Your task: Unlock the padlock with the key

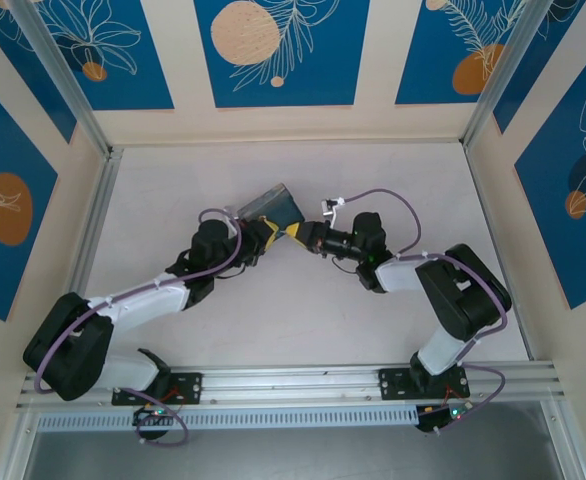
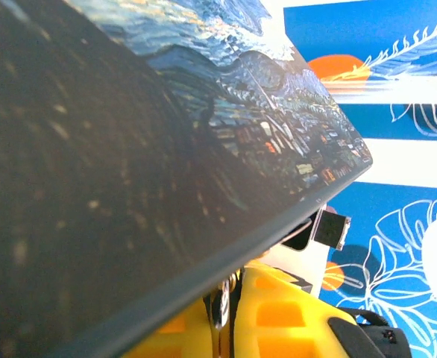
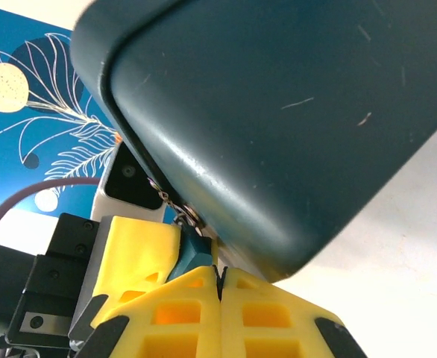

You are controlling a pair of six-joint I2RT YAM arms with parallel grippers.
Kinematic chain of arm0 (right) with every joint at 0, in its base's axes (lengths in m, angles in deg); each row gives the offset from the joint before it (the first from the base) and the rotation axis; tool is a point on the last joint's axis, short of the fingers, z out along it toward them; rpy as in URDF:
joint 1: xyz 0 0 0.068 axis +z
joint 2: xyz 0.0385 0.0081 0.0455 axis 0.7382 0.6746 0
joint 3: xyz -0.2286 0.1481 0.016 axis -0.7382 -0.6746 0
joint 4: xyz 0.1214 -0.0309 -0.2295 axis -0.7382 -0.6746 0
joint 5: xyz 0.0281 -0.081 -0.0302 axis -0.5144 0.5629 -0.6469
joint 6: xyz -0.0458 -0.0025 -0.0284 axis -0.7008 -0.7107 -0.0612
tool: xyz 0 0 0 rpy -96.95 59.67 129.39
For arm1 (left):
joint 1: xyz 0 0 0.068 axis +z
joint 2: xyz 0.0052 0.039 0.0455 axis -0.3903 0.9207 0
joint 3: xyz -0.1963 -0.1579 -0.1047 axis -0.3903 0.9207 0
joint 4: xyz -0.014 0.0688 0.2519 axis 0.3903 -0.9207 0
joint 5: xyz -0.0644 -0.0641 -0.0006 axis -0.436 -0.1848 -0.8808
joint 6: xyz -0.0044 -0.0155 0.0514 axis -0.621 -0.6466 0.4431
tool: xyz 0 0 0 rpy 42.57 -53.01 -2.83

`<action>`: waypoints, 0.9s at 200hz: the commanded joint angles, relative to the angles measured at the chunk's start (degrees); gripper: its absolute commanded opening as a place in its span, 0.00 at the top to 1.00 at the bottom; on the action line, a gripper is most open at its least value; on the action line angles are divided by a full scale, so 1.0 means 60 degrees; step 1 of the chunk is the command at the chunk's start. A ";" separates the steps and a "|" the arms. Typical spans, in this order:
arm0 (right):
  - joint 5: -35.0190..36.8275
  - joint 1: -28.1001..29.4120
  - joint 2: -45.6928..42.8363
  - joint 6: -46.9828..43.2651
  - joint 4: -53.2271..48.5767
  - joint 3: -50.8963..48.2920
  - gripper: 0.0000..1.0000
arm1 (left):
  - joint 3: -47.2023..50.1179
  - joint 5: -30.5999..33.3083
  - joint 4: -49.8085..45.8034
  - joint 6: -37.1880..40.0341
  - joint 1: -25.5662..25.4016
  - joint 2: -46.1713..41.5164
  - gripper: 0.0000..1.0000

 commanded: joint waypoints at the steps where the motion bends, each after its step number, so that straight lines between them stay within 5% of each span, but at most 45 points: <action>1: -0.0801 0.0441 -0.0476 -0.0407 0.0458 -0.0115 1.00 | -0.0656 -0.1806 0.0754 0.1142 -0.0329 0.0018 1.00; 114: 0.0474 0.0736 -0.0775 0.0374 0.1093 -0.0509 1.00 | -0.0246 -0.0957 0.2962 -0.1260 -0.0334 0.0658 1.00; 180: 0.0583 0.0872 -0.1148 0.0541 0.0409 0.0287 1.00 | -0.0528 -0.1015 0.2837 -0.1694 -0.0406 0.0698 1.00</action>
